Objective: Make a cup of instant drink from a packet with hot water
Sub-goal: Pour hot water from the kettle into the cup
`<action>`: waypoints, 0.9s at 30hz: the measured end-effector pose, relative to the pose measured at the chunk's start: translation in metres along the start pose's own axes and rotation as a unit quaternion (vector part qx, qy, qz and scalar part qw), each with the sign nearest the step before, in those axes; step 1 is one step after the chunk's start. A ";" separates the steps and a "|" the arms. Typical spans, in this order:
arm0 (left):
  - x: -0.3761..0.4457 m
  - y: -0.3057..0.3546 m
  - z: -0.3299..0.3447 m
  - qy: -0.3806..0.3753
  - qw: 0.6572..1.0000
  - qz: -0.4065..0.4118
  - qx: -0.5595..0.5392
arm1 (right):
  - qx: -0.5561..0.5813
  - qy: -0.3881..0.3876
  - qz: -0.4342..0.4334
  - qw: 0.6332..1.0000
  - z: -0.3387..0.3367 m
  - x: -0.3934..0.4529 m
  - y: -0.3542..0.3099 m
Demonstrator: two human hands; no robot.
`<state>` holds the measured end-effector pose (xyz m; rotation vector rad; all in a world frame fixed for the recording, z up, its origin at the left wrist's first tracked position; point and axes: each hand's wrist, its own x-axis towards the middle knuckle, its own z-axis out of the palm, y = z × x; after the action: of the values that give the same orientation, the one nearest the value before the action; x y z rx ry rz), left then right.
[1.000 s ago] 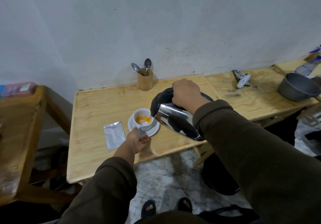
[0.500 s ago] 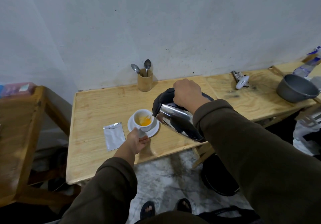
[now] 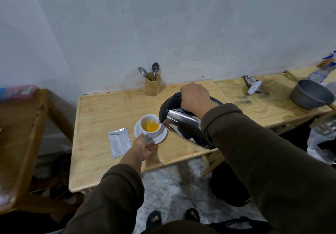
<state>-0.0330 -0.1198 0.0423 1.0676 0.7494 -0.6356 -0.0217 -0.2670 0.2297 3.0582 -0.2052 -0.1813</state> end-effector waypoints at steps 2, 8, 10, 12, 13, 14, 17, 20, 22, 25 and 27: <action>0.001 -0.001 0.000 0.005 1.000 0.003 0.009 | -0.001 -0.003 0.001 1.000 0.000 0.000 -0.001; 0.000 0.001 0.000 0.005 1.000 0.000 0.025 | -0.001 -0.004 0.003 1.000 0.001 0.002 -0.001; -0.001 0.001 0.001 0.004 1.000 -0.003 0.022 | -0.002 -0.002 0.003 1.000 0.001 0.002 0.000; -0.001 0.001 0.002 0.005 1.000 -0.001 0.014 | -0.003 -0.003 0.002 1.000 0.001 0.002 0.000; -0.001 0.001 0.002 0.007 1.000 -0.001 0.011 | -0.003 -0.005 0.003 1.000 0.001 0.002 0.000; -0.001 0.001 0.002 0.009 1.000 -0.002 0.008 | -0.002 -0.007 0.004 1.000 0.001 0.002 0.000; 0.000 0.001 0.002 0.009 1.000 -0.006 -0.007 | -0.003 -0.007 0.007 1.000 0.002 0.003 0.000; 0.002 0.001 0.002 0.016 1.000 -0.008 -0.013 | -0.004 -0.005 0.006 1.000 0.002 0.003 0.001; 0.002 0.001 0.003 0.016 1.000 -0.009 -0.015 | -0.003 -0.005 0.005 1.000 0.002 0.004 0.001; 0.002 0.000 0.002 0.015 1.000 -0.007 -0.016 | -0.003 -0.004 0.005 1.000 0.002 0.004 0.001; 0.003 0.000 0.001 0.018 1.000 -0.010 -0.015 | -0.004 -0.003 0.006 1.000 0.003 0.003 0.001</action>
<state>-0.0308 -0.1214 0.0400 1.0469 0.8008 -0.6216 -0.0188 -0.2685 0.2268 3.0475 -0.2222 -0.1895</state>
